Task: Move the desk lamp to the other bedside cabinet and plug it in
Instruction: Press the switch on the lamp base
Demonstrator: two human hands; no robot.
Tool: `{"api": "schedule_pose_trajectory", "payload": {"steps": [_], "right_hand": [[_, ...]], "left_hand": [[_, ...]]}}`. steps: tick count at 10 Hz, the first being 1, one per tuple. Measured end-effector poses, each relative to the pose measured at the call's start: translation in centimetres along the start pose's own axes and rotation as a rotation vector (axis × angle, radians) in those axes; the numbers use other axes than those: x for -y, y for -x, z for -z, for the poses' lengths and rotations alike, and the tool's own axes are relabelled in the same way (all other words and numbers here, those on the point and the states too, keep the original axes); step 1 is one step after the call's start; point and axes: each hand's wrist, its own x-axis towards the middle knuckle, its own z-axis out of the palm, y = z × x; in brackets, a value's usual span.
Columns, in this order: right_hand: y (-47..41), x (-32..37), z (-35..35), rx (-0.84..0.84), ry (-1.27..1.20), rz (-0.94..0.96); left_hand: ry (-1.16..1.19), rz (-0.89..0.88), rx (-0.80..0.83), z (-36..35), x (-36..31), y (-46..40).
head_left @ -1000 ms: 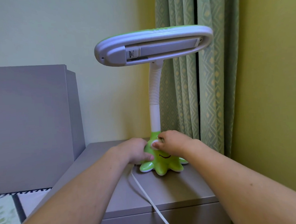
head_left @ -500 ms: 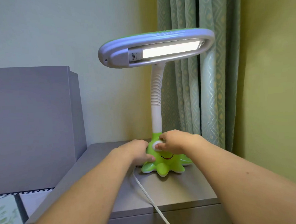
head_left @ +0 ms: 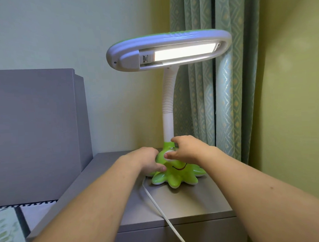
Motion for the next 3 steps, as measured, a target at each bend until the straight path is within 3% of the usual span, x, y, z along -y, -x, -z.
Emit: {"api": "schedule_pose_trajectory", "payload": {"steps": [3], "right_hand": [[0.44, -0.16, 0.58, -0.047, 0.001, -0.003]], "left_hand": [[-0.008, 0.037, -0.020, 0.77, 0.08, 0.42]]}}
